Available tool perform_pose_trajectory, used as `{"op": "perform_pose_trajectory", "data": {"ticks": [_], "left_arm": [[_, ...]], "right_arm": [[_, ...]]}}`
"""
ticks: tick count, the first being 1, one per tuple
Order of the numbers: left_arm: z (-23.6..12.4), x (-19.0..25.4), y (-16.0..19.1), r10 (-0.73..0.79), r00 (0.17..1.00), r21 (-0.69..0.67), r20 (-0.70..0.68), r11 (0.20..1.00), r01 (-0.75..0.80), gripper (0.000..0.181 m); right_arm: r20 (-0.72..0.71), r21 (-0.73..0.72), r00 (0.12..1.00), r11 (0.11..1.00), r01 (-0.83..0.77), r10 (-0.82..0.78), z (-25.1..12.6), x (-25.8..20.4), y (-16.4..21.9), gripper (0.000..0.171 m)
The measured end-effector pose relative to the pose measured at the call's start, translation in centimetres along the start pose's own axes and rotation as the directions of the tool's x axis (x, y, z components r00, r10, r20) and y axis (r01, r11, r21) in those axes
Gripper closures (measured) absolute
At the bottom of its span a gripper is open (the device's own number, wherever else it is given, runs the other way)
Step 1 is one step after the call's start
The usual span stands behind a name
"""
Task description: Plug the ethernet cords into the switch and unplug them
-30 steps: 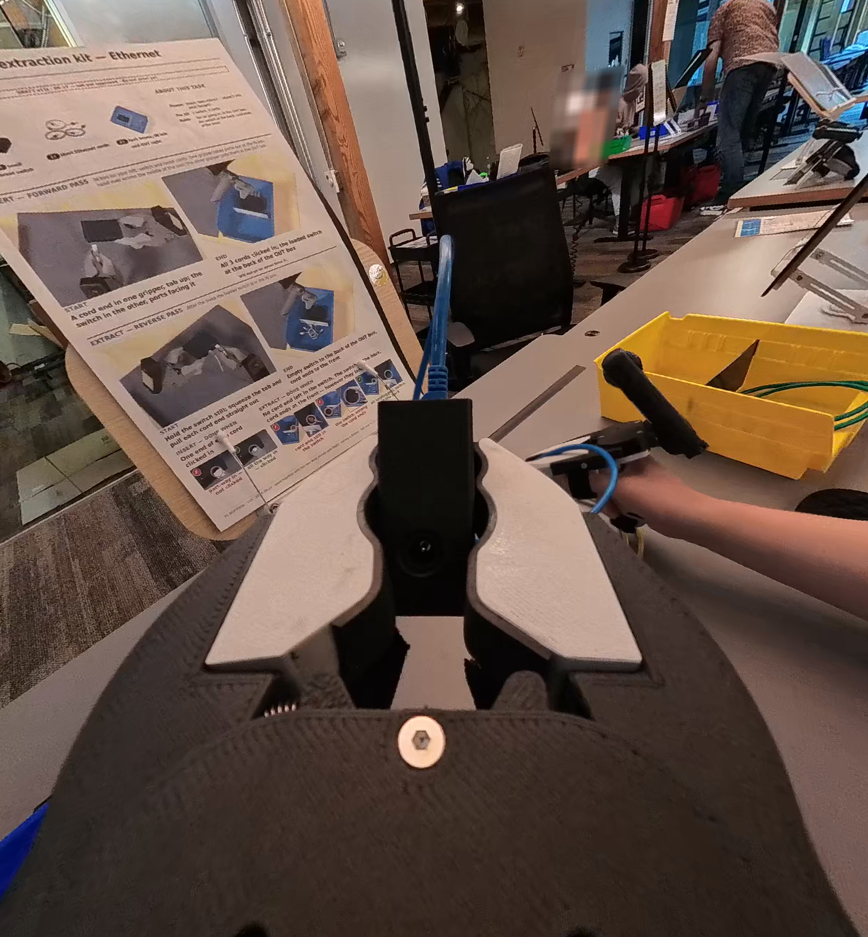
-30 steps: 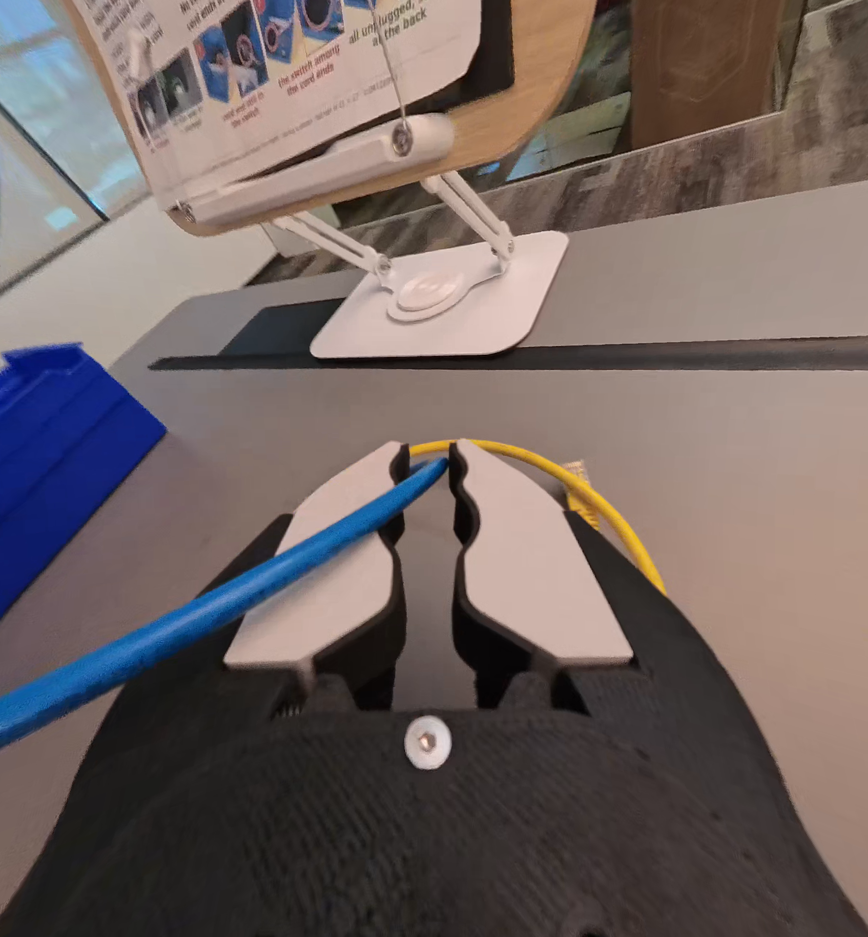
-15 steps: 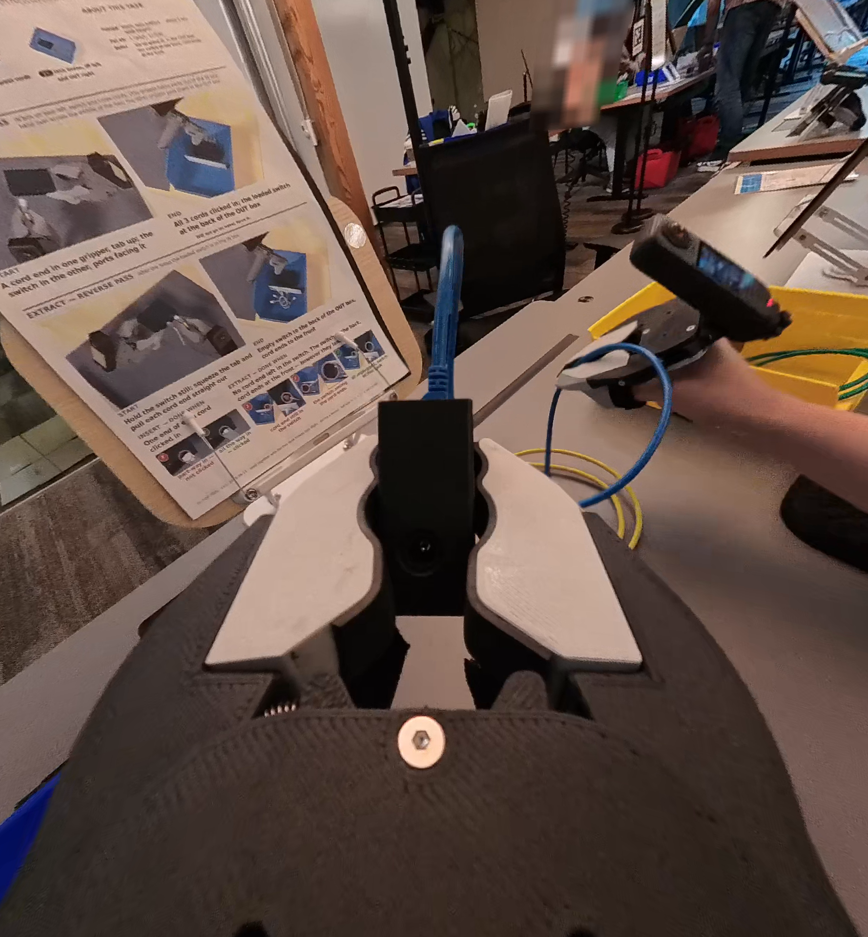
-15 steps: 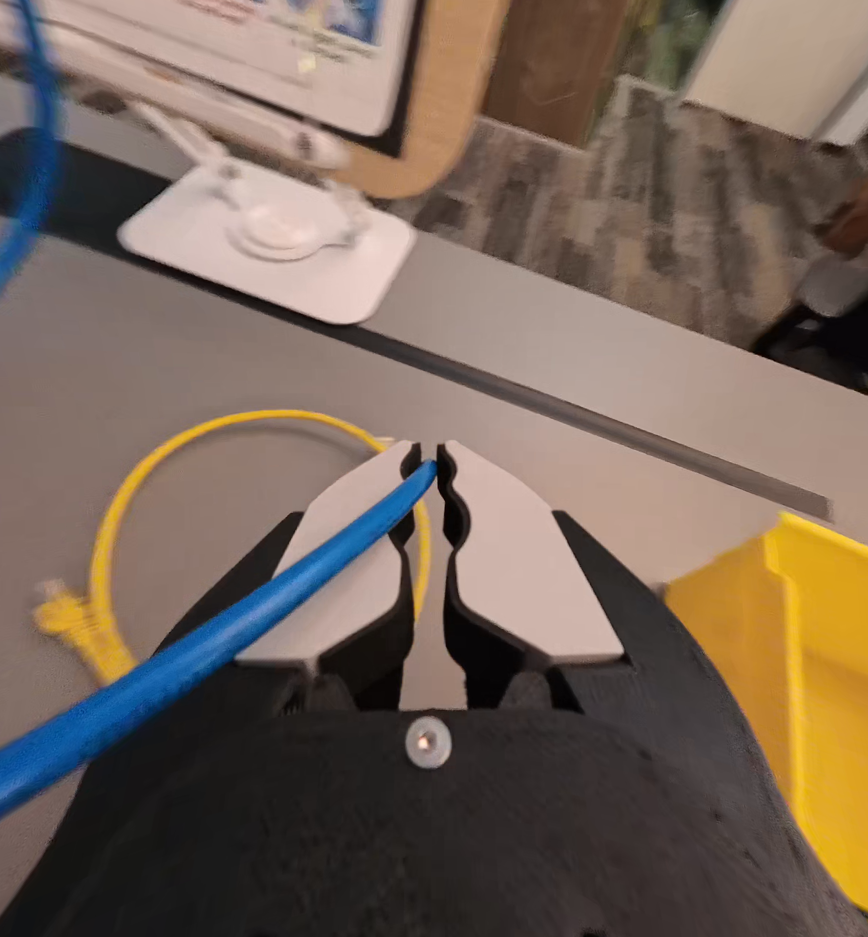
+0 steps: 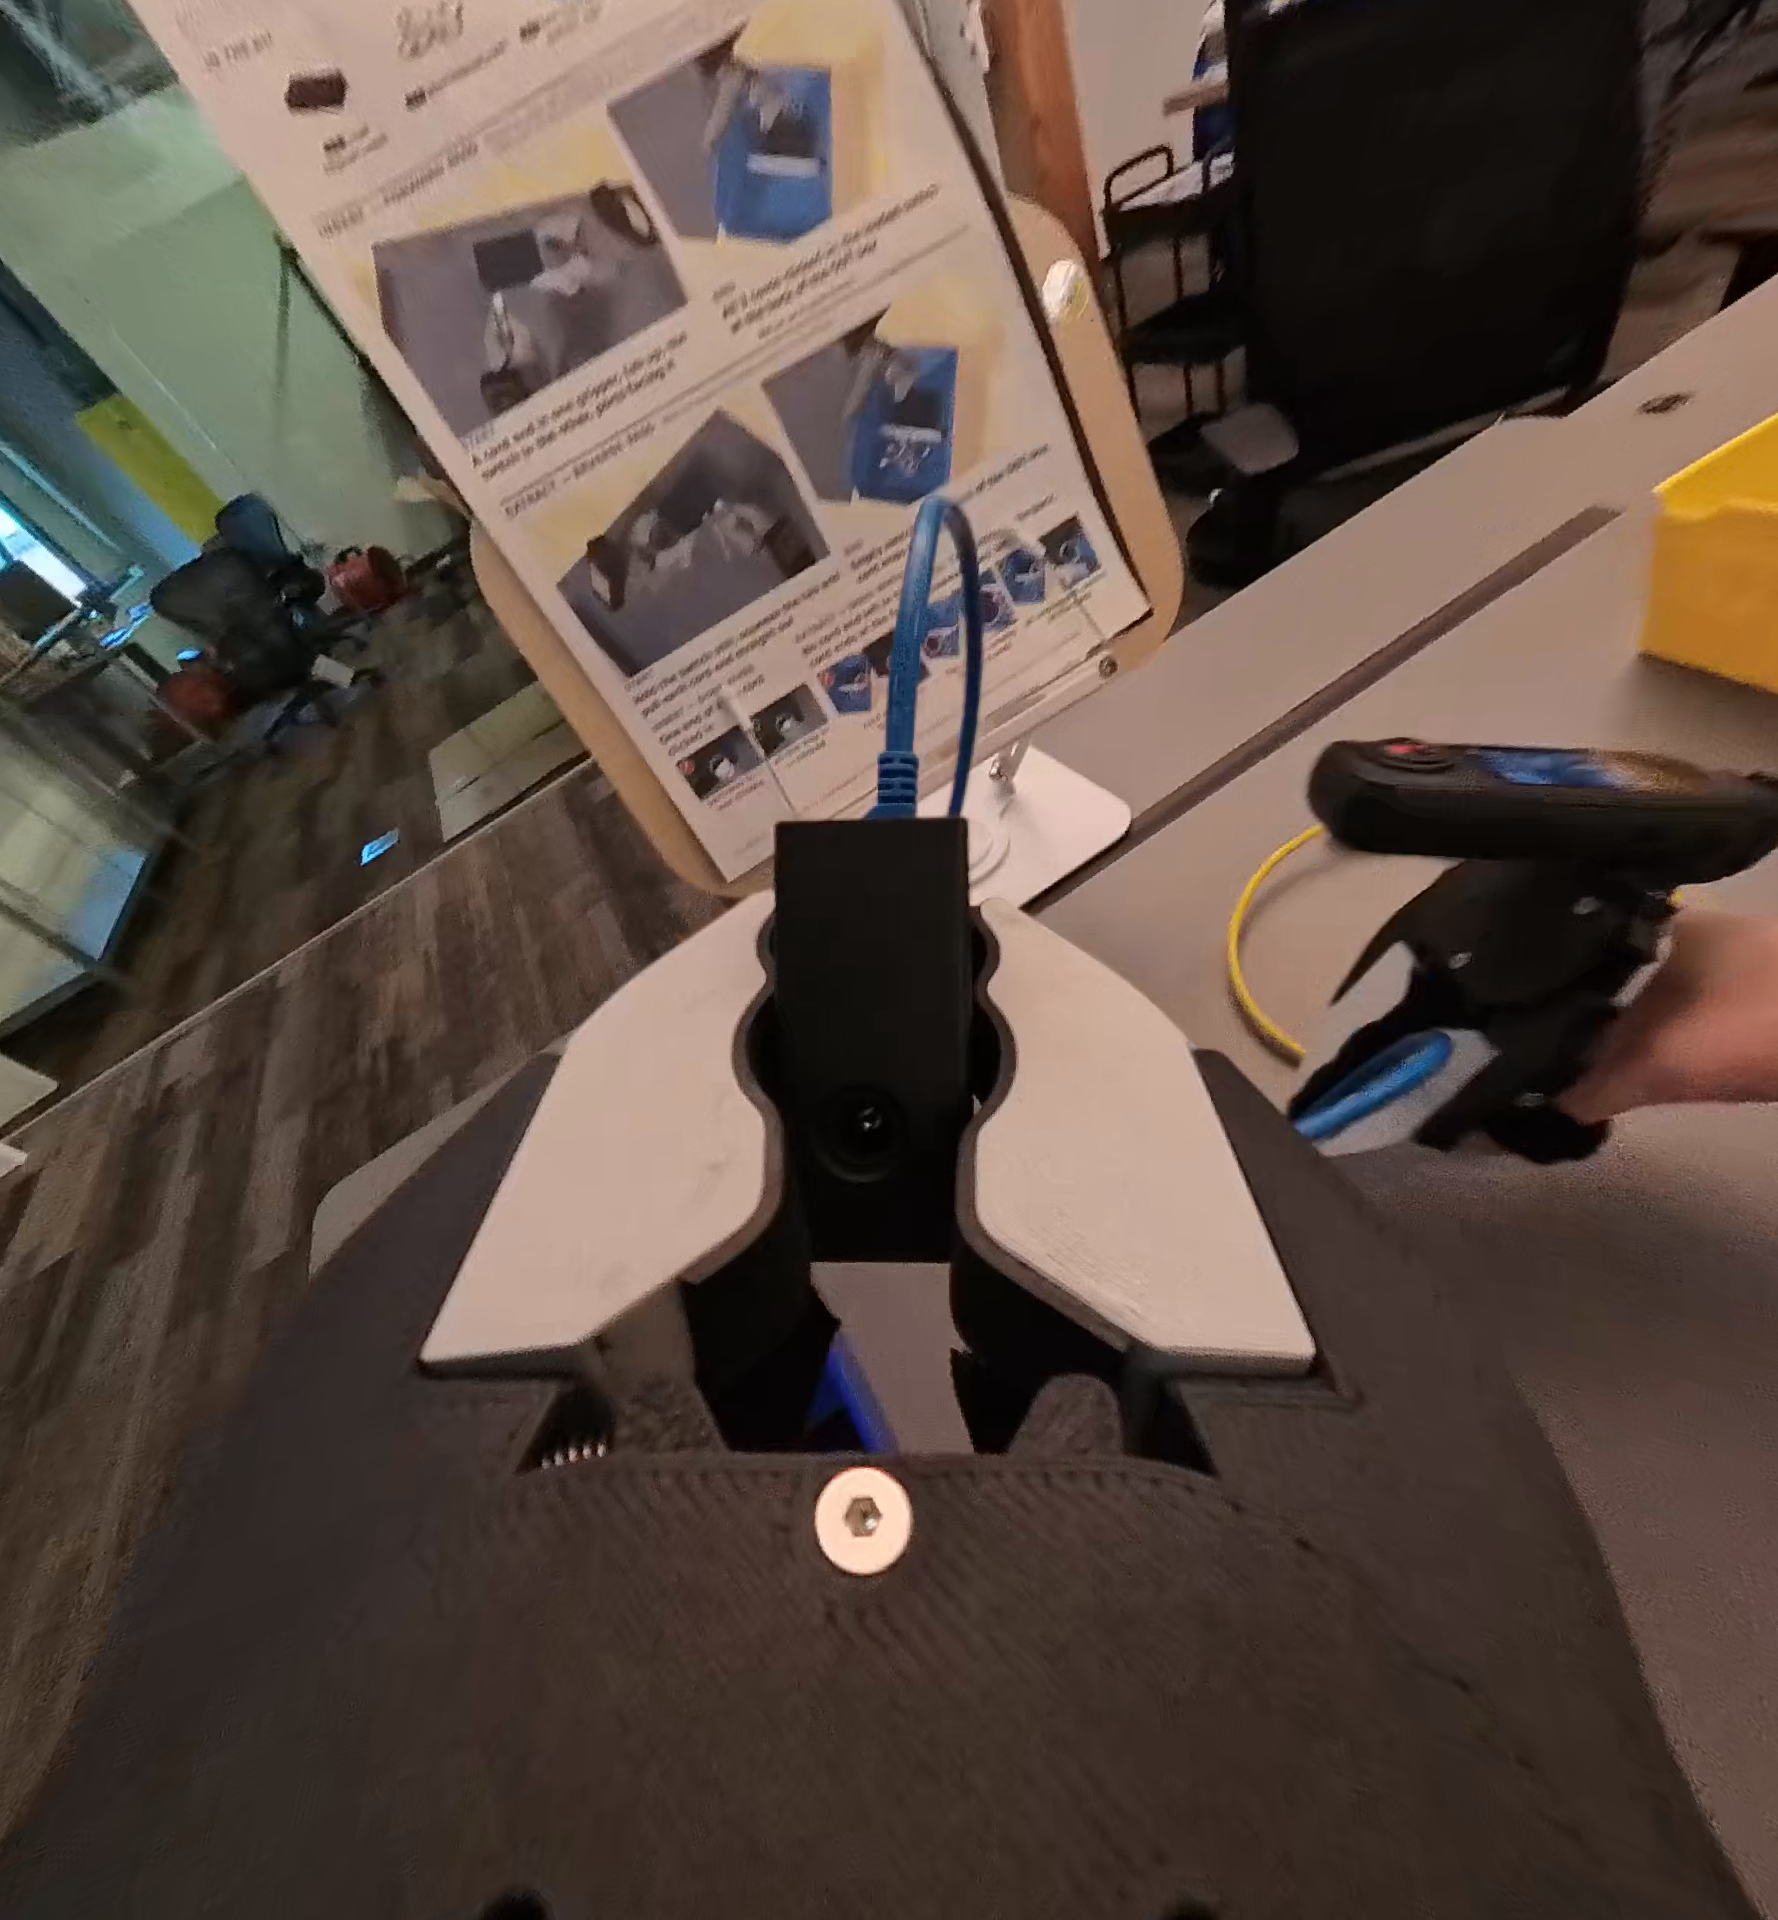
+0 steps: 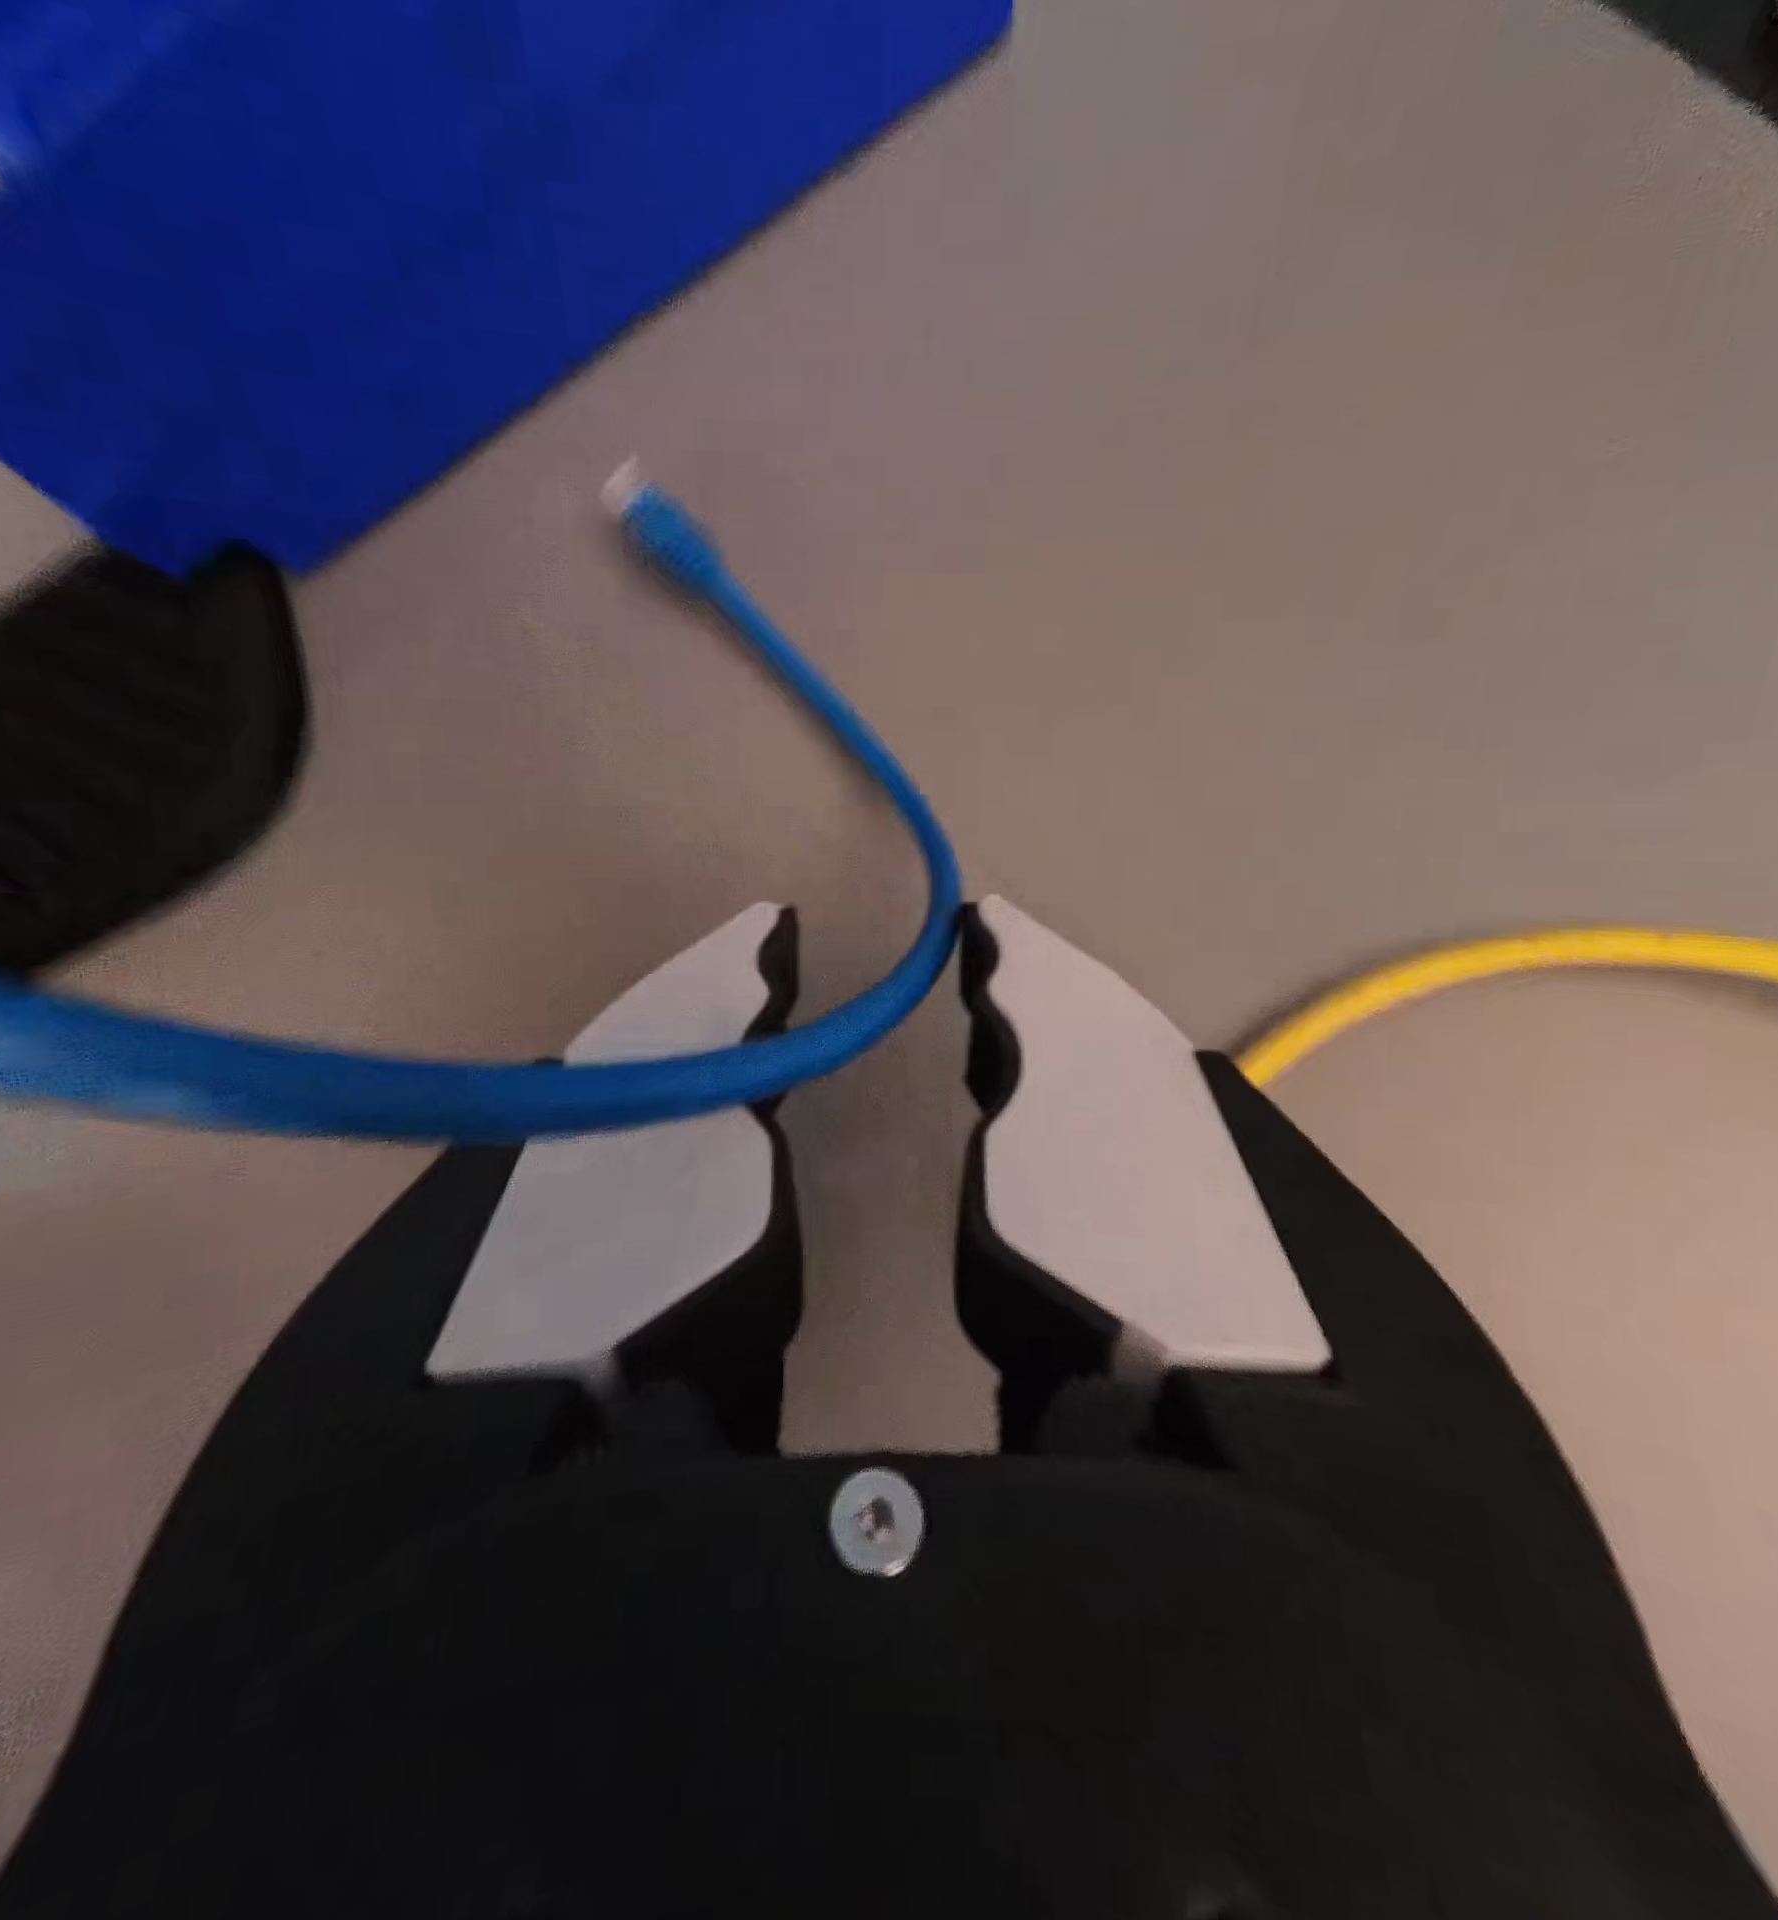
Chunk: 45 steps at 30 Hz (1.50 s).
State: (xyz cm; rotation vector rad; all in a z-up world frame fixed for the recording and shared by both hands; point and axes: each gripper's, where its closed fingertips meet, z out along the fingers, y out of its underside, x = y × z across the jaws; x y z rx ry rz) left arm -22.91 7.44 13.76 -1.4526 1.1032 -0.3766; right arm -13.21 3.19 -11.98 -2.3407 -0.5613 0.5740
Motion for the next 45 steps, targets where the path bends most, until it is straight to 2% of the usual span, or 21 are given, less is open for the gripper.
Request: {"op": "perform_pose_trajectory", "data": {"ticks": [5, 8, 10, 13, 16, 18, 22, 24, 26, 28, 31, 33, 36, 40, 45], "left_arm": [[0.2, -0.5, 0.7, -0.007, 1.000, -0.020, -0.017, 1.000, 0.007, 0.153], [0.1, -0.6, 0.6, -0.006, 1.000, -0.019, -0.015, 1.000, 0.006, 0.153], [0.2, -0.5, 0.6, -0.004, 1.000, -0.019, -0.015, 1.000, 0.004, 0.153], [0.3, -0.3, 0.5, -0.002, 1.000, -0.021, -0.017, 1.000, 0.001, 0.153], [0.5, 0.0, 0.4, 0.007, 1.000, -0.021, -0.019, 1.000, -0.007, 0.153], [0.5, 0.3, 0.3, 0.012, 1.000, -0.017, -0.026, 1.000, -0.012, 0.153], [0.4, 0.8, 0.1, 0.018, 0.999, -0.010, -0.041, 1.000, -0.018, 0.152], [0.3, 0.8, 0.0, 0.021, 0.999, -0.008, -0.041, 1.000, -0.021, 0.152], [0.2, 0.7, -0.1, 0.020, 0.999, -0.002, -0.033, 1.000, -0.020, 0.152], [0.0, 0.4, -0.2, 0.011, 1.000, 0.009, -0.026, 1.000, -0.010, 0.153], [-0.3, -0.4, -0.2, -0.015, 1.000, 0.022, -0.011, 1.000, 0.015, 0.153], [-0.4, -1.0, 0.0, -0.032, 0.999, 0.024, 0.002, 0.999, 0.032, 0.153], [-0.5, -2.0, 0.5, -0.050, 0.998, 0.016, 0.026, 0.999, 0.050, 0.152], [-0.6, -2.6, 0.7, -0.067, 0.997, 0.015, 0.038, 0.998, 0.067, 0.153], [-0.4, -2.4, 0.8, -0.060, 0.997, 0.004, 0.042, 0.998, 0.060, 0.152]], "right_arm": [[-0.029, -0.115, 0.967, 0.962, 0.249, -0.254, -4.6, 2.6, 6.5, 0.128], [-0.003, -0.144, 0.963, 0.953, 0.267, -0.270, -7.0, 3.2, 10.0, 0.128], [0.011, -0.174, 0.963, 0.948, 0.267, -0.269, -7.0, 3.2, 11.6, 0.128], [-0.041, -0.152, 0.940, 0.932, 0.330, -0.340, -6.1, 3.2, 11.1, 0.131], [-0.053, -0.114, 0.949, 0.946, 0.303, -0.310, -4.1, 3.0, 9.2, 0.132], [-0.071, -0.091, 0.956, 0.956, 0.277, -0.284, -2.9, 3.0, 7.9, 0.156], [0.011, -0.099, 0.990, 0.985, 0.144, -0.144, -2.1, 2.0, 7.1, 0.160], [0.152, 0.051, 0.988, 0.999, -0.017, 0.009, -3.1, 0.4, 5.4, 0.164], [0.322, 0.219, 0.938, 0.955, -0.202, 0.125, -5.8, -0.8, 2.9, 0.165], [0.449, 0.327, 0.877, 0.883, -0.336, 0.168, -9.3, -1.2, 1.4, 0.165], [0.616, 0.415, 0.771, 0.765, -0.493, 0.163, -14.6, -1.9, 0.3, 0.165], [0.654, 0.447, 0.743, 0.720, -0.531, 0.141, -17.7, -2.4, 0.4, 0.165], [0.623, 0.517, 0.776, 0.695, -0.499, 0.094, -22.2, -3.3, 0.1, 0.165], [0.524, 0.602, 0.850, 0.687, -0.407, 0.044, -29.3, -4.9, -2.2, 0.165], [0.285, 0.679, 0.958, 0.711, -0.184, -0.025, -38.3, -7.6, -6.4, 0.165]]}}
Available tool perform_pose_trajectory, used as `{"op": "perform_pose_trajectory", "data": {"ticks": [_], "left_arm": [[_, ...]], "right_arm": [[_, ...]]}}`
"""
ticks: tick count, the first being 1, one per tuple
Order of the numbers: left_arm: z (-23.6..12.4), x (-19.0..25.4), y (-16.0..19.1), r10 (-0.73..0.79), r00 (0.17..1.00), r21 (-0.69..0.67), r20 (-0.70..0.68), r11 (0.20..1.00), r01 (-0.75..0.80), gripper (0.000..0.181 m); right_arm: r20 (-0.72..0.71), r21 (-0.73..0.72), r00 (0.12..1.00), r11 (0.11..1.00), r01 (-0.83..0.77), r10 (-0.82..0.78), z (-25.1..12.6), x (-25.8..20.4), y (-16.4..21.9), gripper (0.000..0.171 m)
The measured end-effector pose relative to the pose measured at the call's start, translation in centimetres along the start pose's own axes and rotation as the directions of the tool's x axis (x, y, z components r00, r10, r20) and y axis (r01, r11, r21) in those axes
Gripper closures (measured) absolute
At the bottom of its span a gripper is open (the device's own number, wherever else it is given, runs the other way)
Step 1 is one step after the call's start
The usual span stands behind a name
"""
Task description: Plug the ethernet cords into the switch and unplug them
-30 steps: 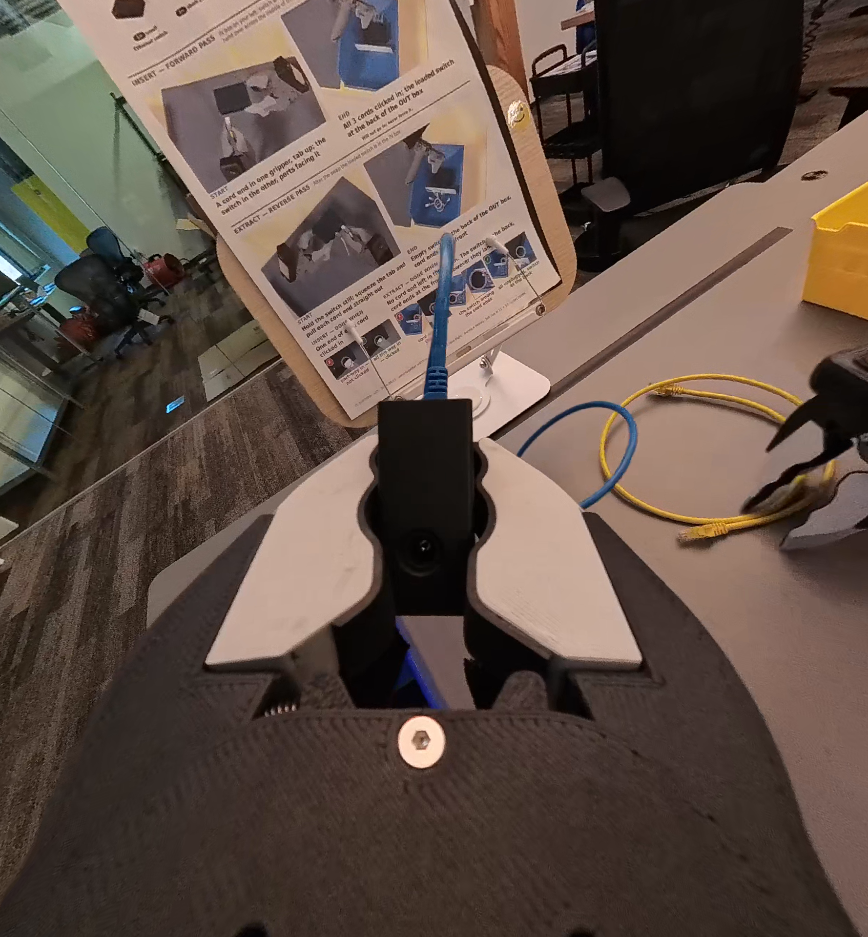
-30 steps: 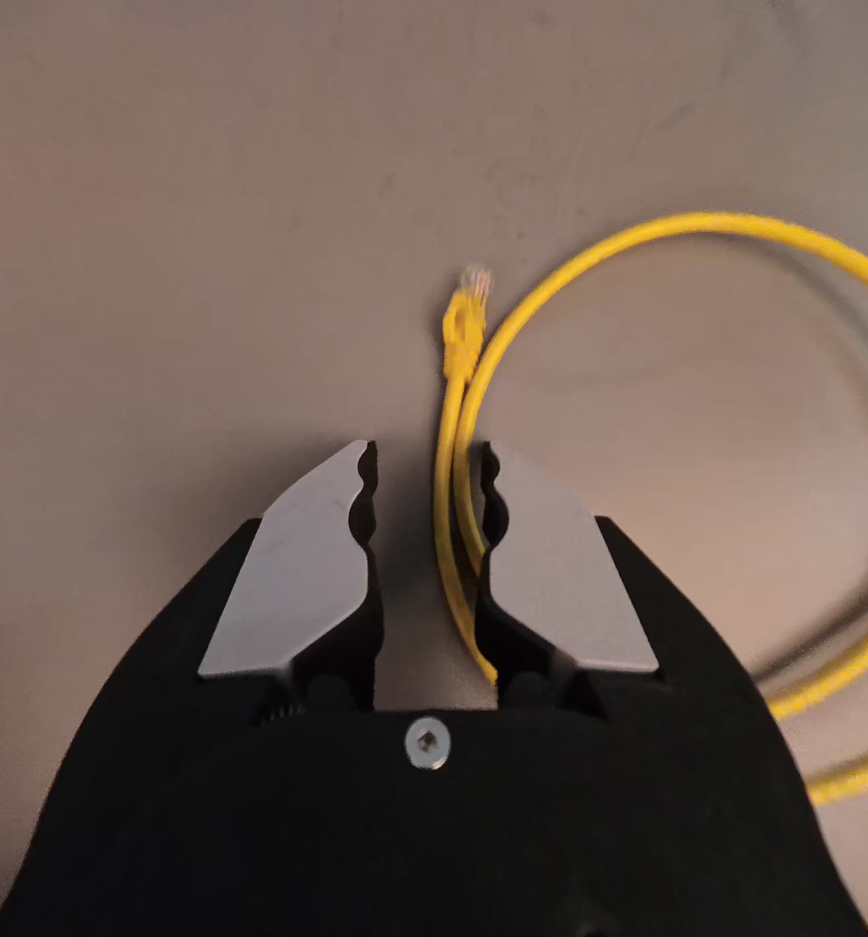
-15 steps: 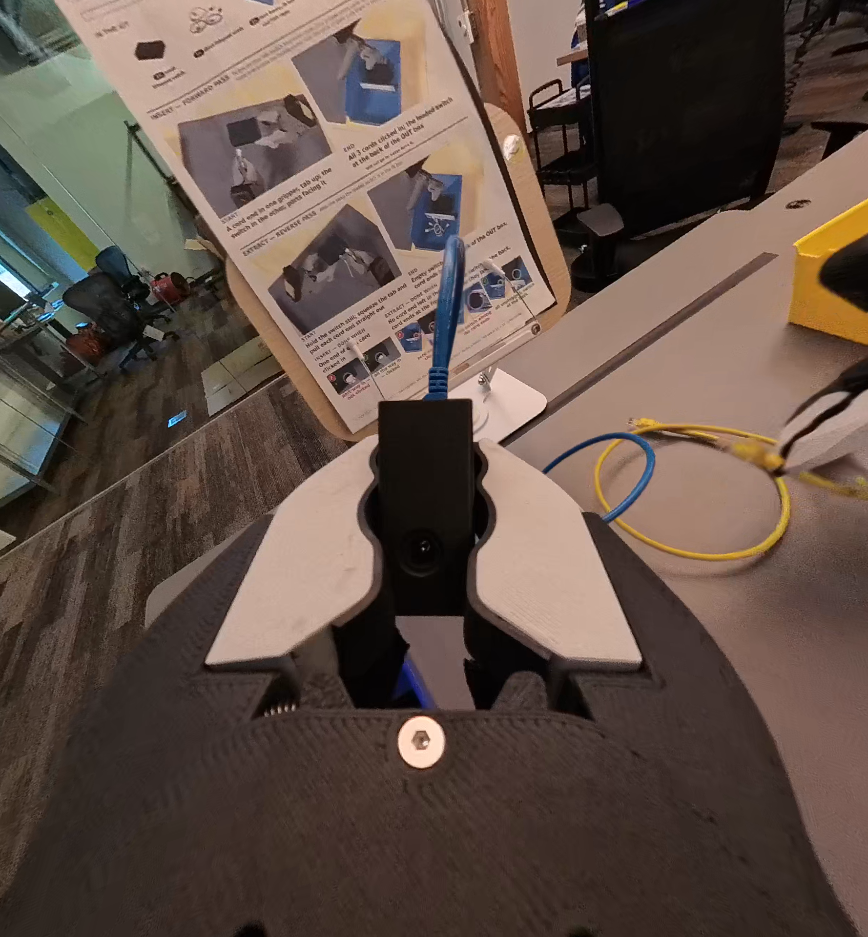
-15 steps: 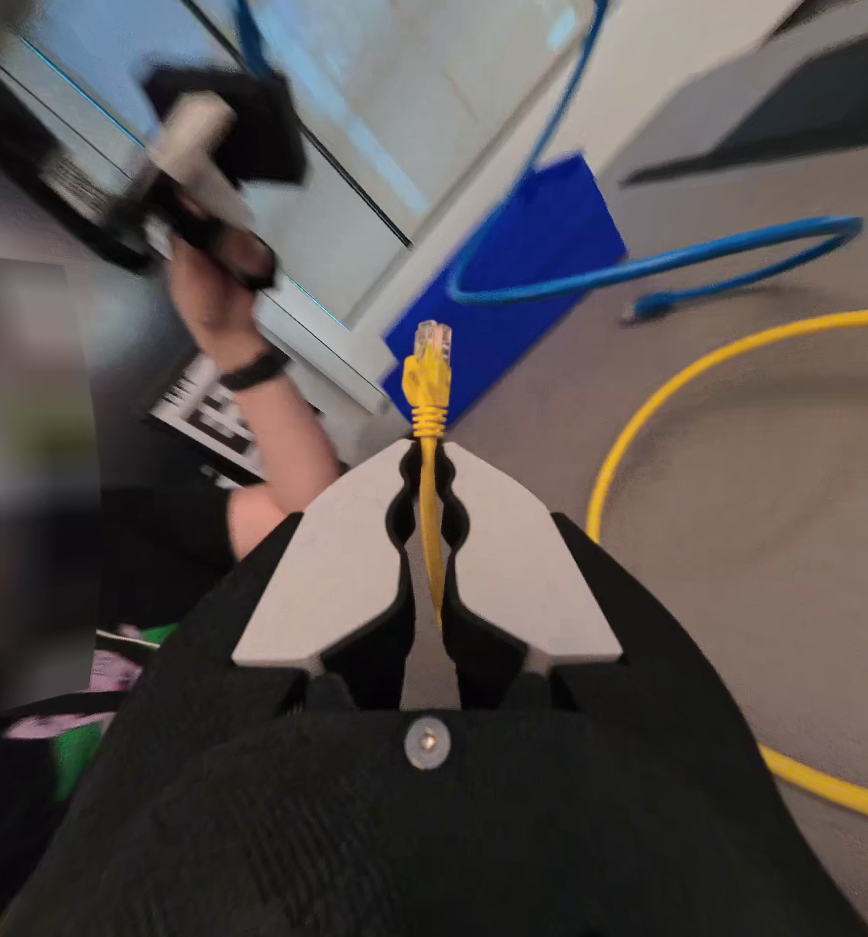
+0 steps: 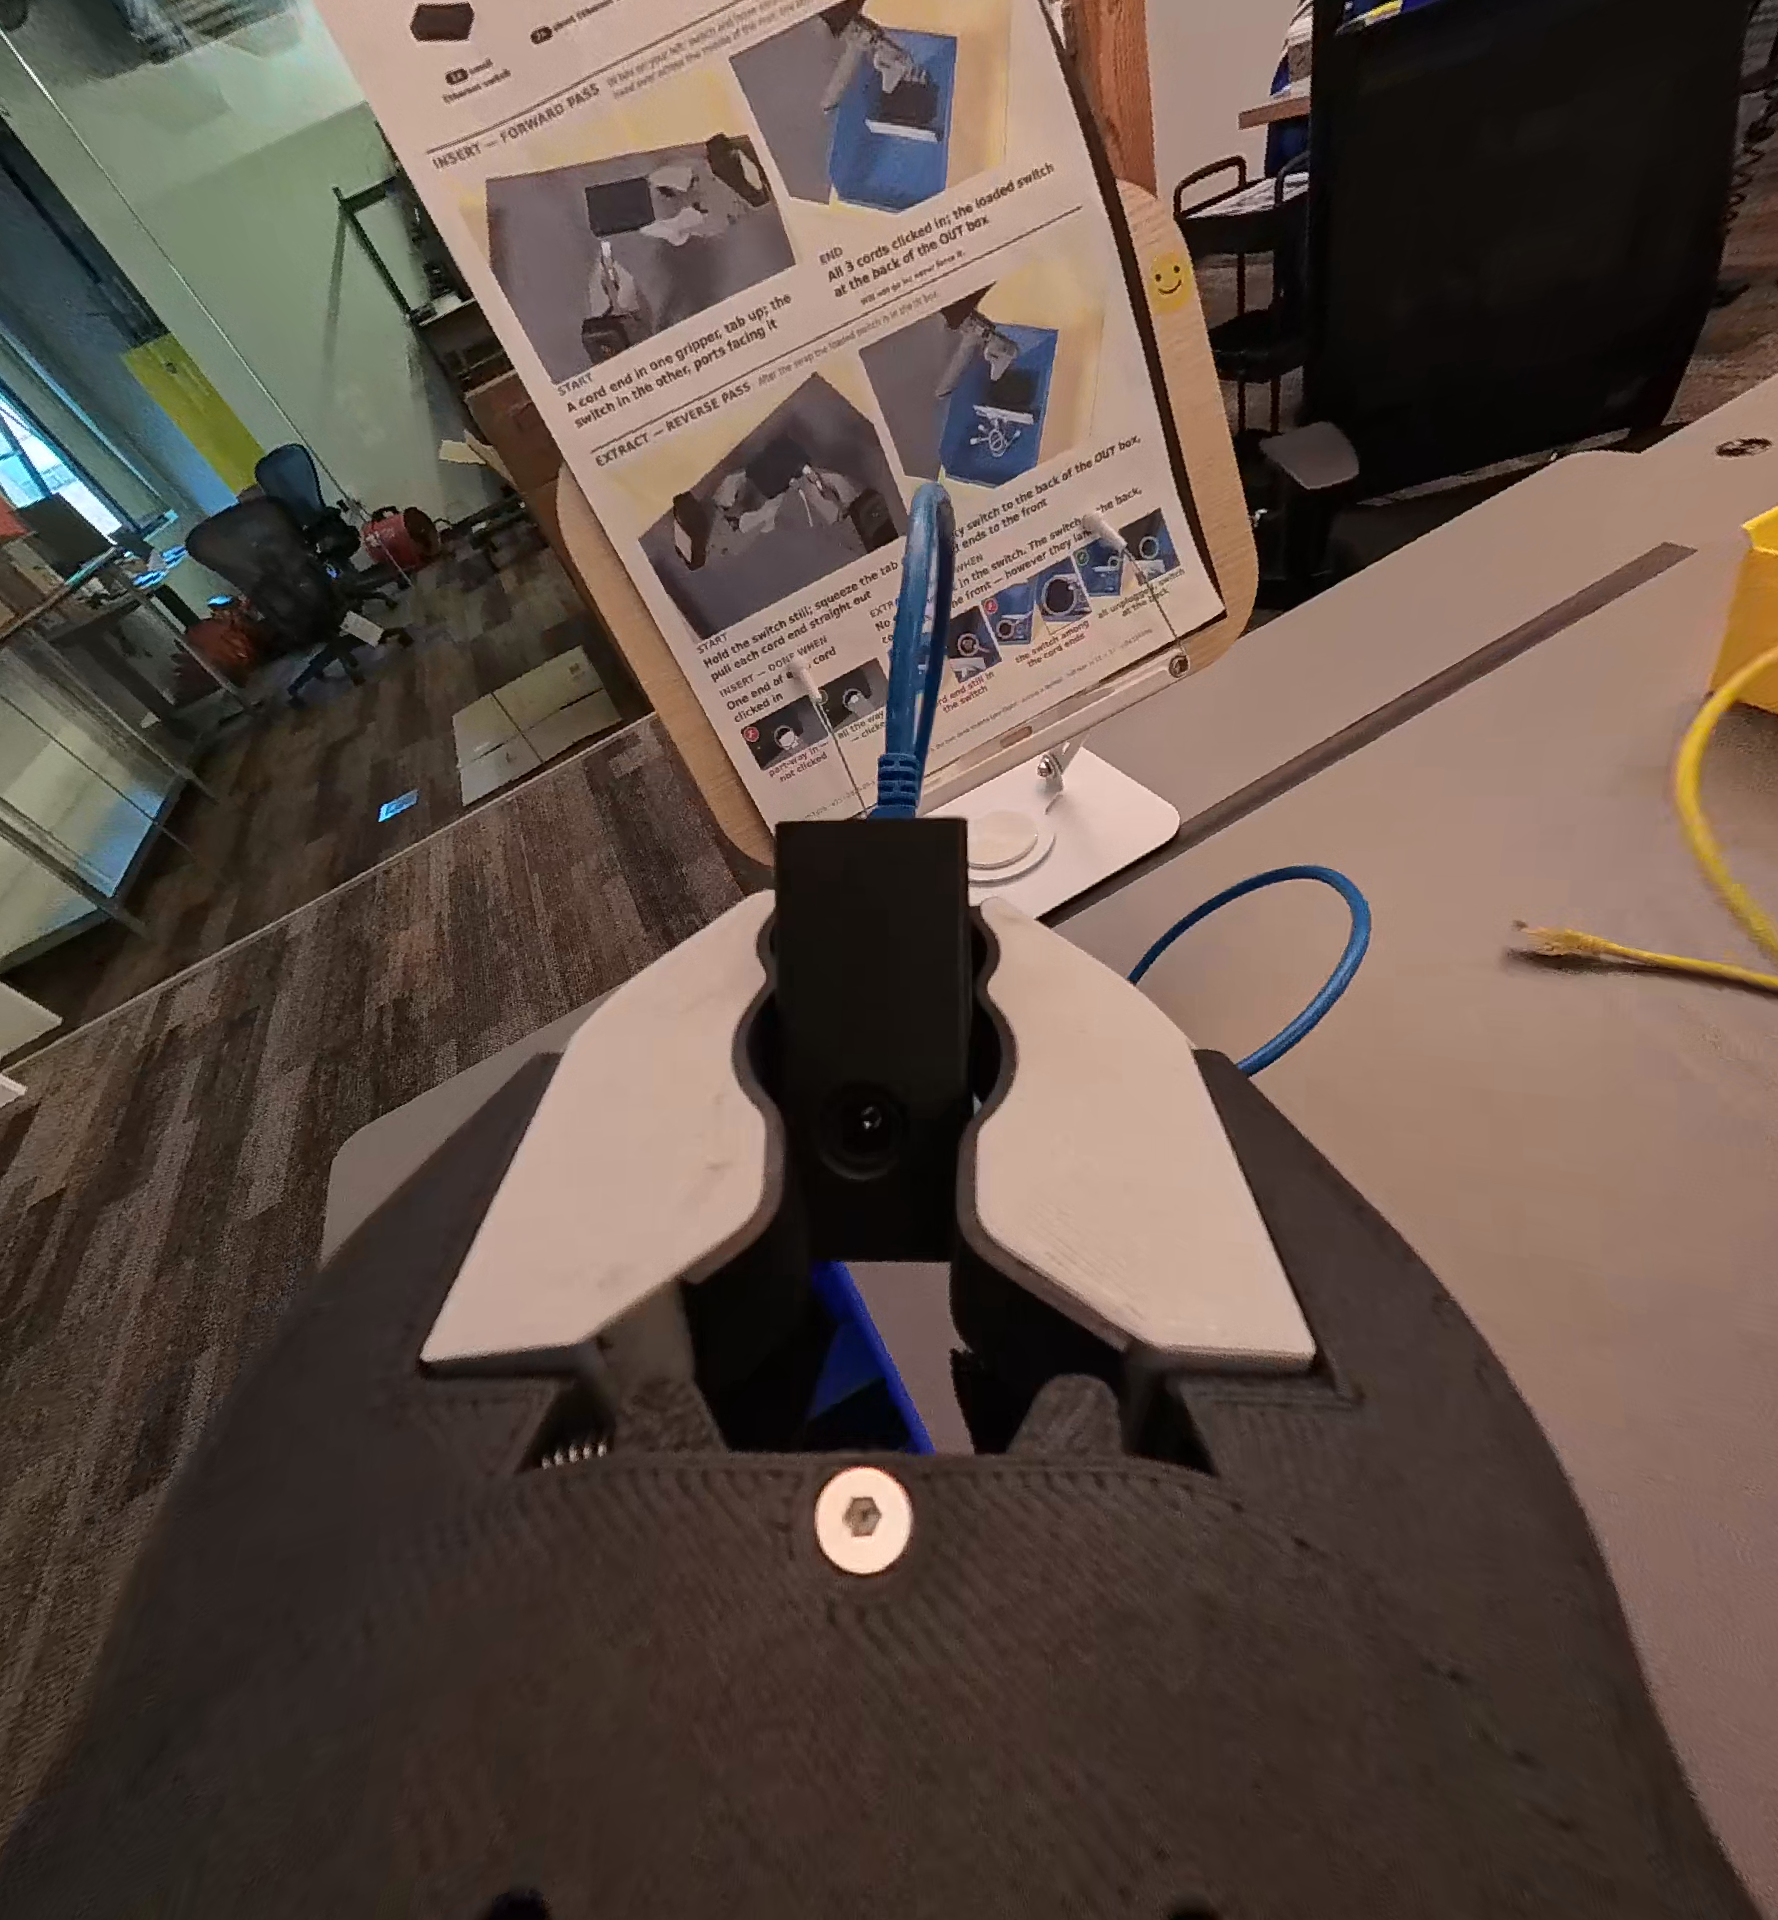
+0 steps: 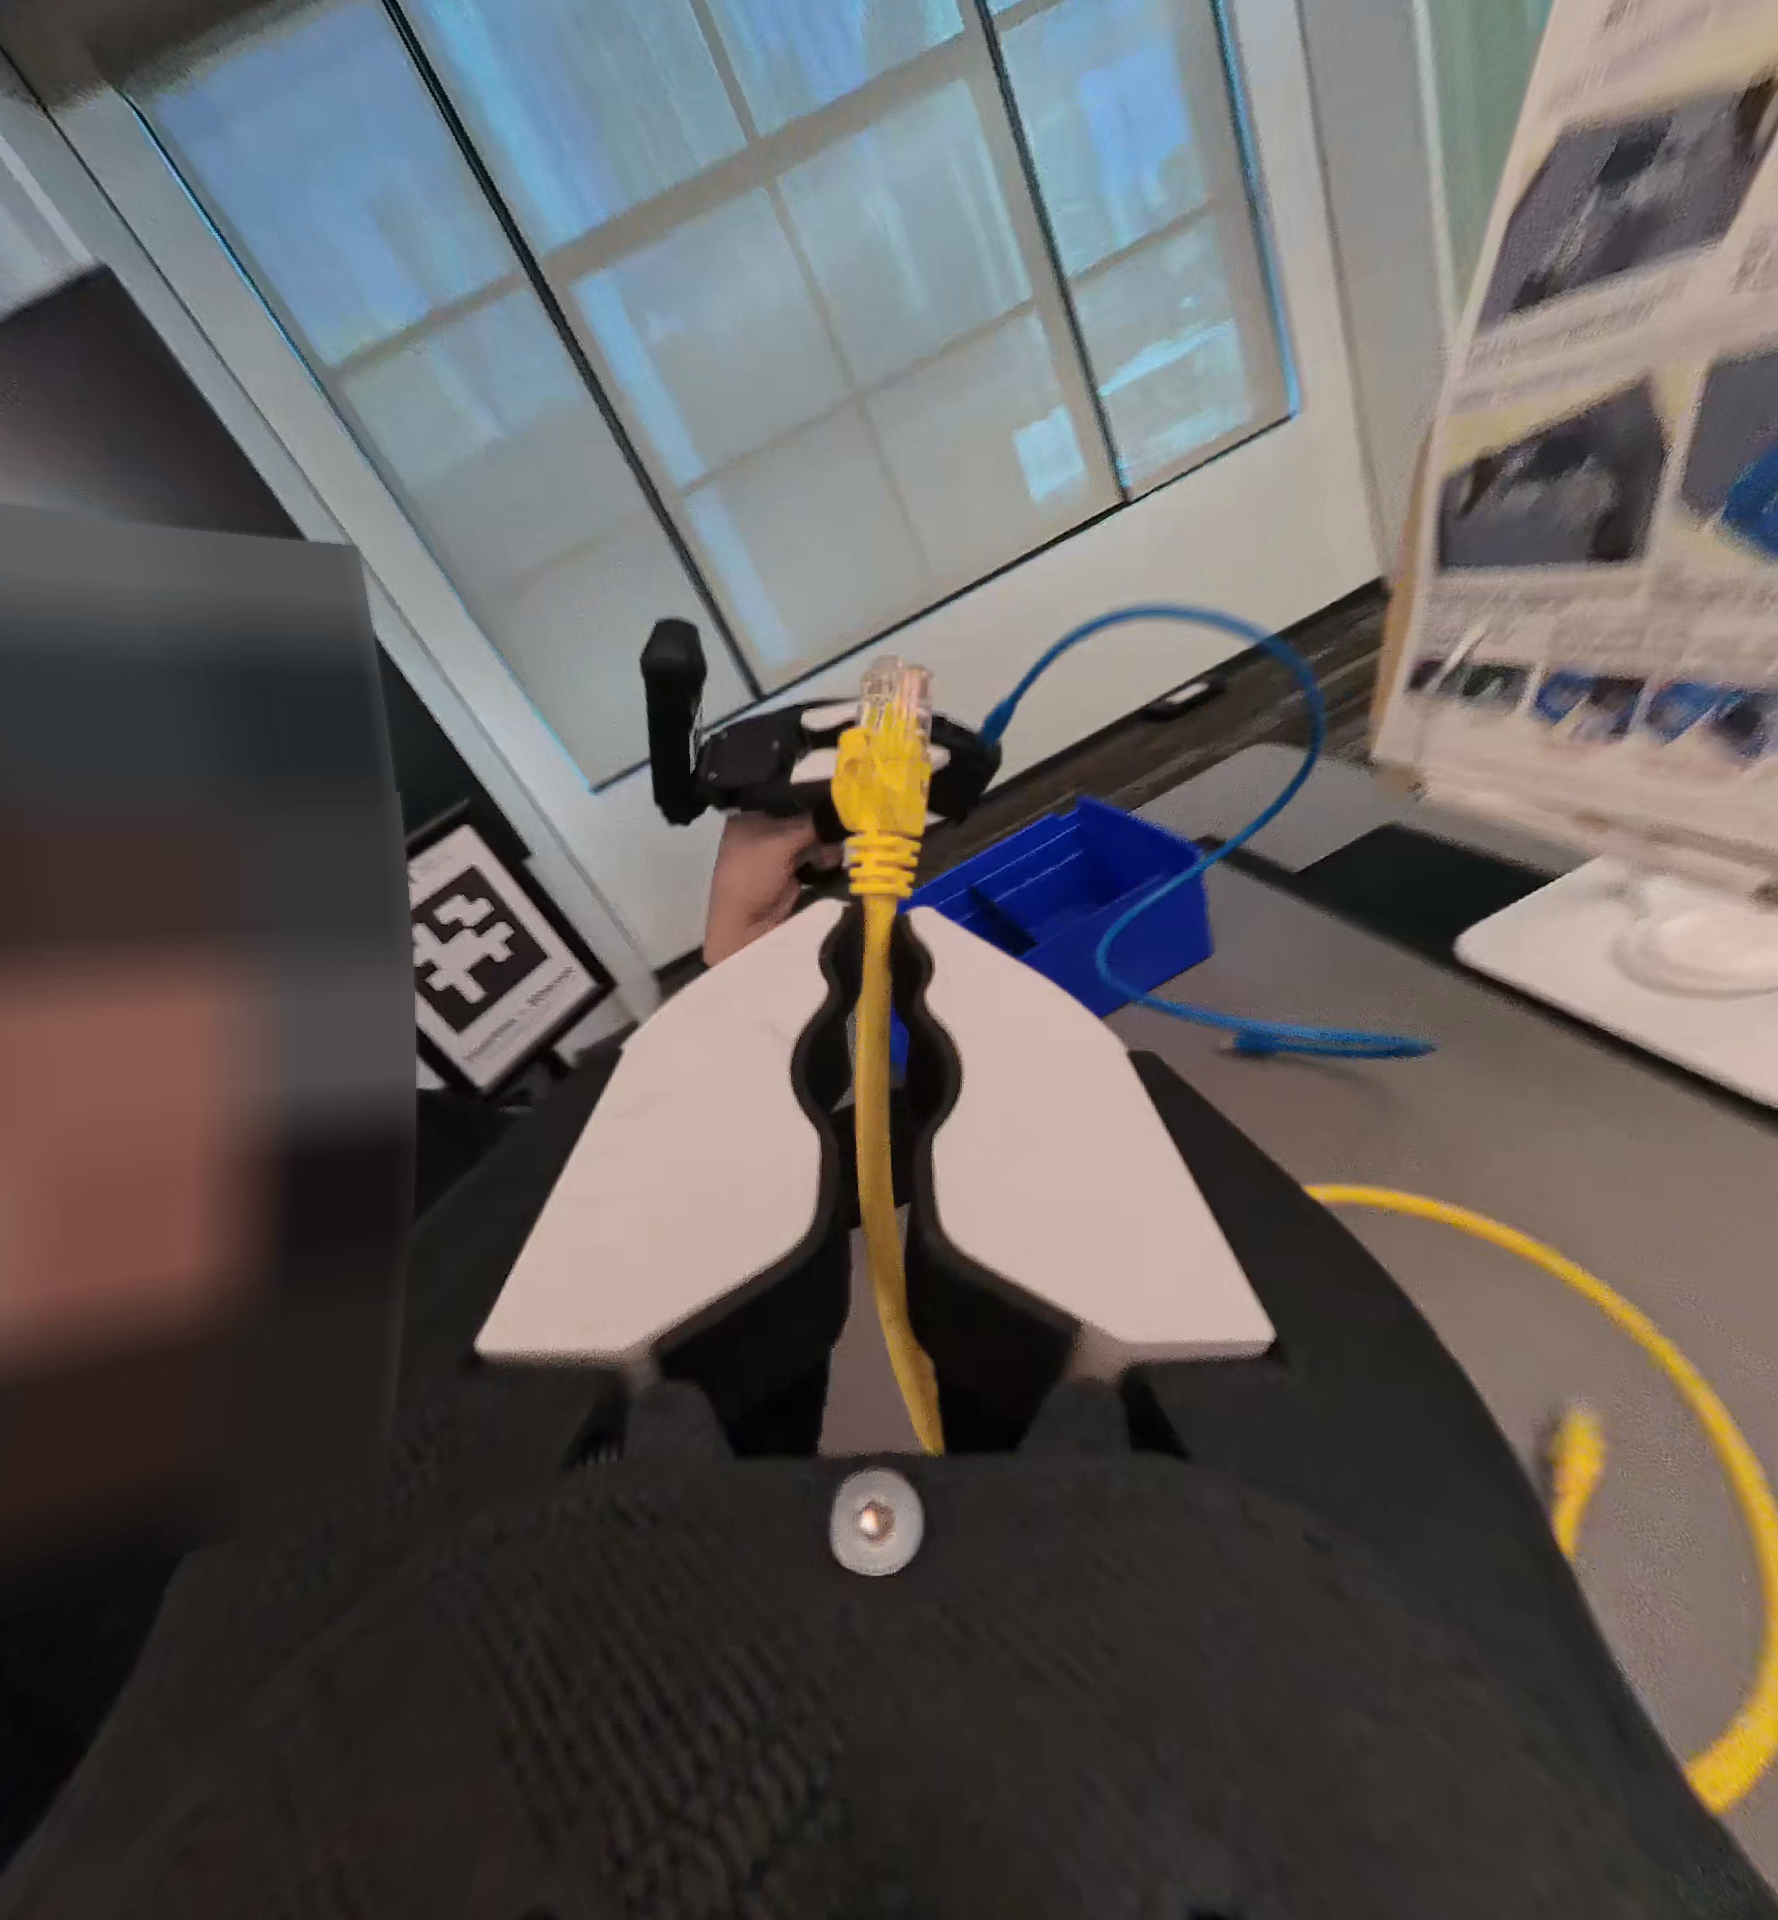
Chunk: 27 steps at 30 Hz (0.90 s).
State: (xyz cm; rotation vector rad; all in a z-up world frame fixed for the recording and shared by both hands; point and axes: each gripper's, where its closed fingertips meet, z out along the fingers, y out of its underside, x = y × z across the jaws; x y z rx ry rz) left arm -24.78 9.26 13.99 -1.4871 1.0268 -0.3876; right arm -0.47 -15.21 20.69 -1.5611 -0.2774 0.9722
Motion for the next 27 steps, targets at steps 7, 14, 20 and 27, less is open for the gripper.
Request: {"op": "perform_pose_trajectory", "data": {"ticks": [7, 14, 20, 27], "left_arm": [[0.5, 0.7, 0.1, 0.019, 1.000, -0.017, -0.007, 1.000, -0.019, 0.152], [1.1, 1.3, 0.4, 0.036, 0.999, -0.043, -0.013, 0.998, -0.037, 0.152], [1.3, 1.7, 0.4, 0.046, 0.999, -0.046, -0.020, 0.998, -0.047, 0.152], [1.4, 1.6, 0.5, 0.043, 0.999, -0.052, -0.022, 0.998, -0.044, 0.152]], "right_arm": [[-0.184, 0.030, 0.965, 0.980, 0.195, -0.186, -5.1, -5.0, -11.0, 0.165], [-0.342, 0.056, 0.900, 0.950, 0.307, -0.270, -9.5, -7.6, -19.1, 0.165], [-0.455, 0.042, 0.865, 0.965, 0.258, -0.211, -13.8, -5.3, -20.5, 0.165], [-0.463, 0.109, 0.876, 0.973, 0.205, -0.132, -17.4, -2.8, -19.1, 0.165]]}}
